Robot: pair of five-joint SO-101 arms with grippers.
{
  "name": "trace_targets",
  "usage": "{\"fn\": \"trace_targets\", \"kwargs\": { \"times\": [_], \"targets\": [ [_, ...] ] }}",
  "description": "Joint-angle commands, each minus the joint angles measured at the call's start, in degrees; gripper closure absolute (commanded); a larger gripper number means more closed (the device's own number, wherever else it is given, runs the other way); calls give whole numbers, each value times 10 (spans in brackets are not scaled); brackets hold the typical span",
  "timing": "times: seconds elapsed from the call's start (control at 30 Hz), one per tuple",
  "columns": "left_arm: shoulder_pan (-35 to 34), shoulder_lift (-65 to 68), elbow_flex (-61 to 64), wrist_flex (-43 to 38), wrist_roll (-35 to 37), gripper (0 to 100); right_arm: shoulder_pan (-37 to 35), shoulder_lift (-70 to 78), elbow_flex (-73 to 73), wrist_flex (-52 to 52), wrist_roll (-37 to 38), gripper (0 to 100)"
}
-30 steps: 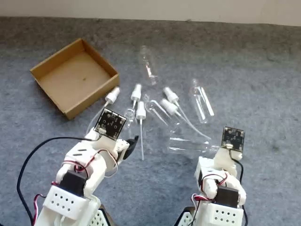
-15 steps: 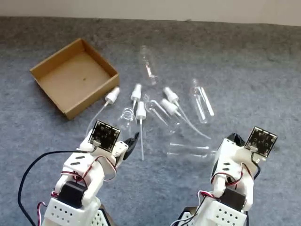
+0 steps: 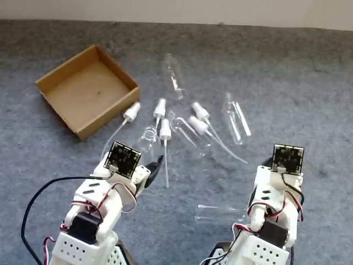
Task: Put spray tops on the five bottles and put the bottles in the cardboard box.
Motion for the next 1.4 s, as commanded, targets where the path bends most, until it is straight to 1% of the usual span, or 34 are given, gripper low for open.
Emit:
{"fn": "trace_targets", "kwargs": {
  "times": [0.0, 0.1, 0.17, 0.23, 0.33, 0.43, 0.8, 1.0, 1.17, 1.37],
  "targets": [
    [-5, -6, -3, -15, 2, 849, 2, -3, -58, 29, 40, 946],
    [-5, -6, -3, -15, 2, 849, 2, -2, -111, 74, 46, 871],
    [-5, -6, -3, -15, 2, 849, 2, -2, -147, 94, 46, 839],
    [-5, -6, -3, -15, 2, 849, -2, -1, -180, 108, 47, 837],
    [-5, -6, -3, -14, 2, 849, -34, 29, -219, 141, 47, 837],
    [-5, -6, -3, -13, 2, 849, -71, 121, -273, 167, 47, 837],
    [-5, -6, -3, -12, 2, 849, -197, 519, -497, 177, 47, 835],
    [-6, -6, 2, -15, 1, 849, -240, 710, -670, 256, 47, 832],
    [-6, -6, 2, -15, 1, 849, -254, 830, -780, 264, 47, 832],
    [-6, -6, 2, -13, 0, 849, -323, 935, -880, 263, 47, 832]
  ]
}}
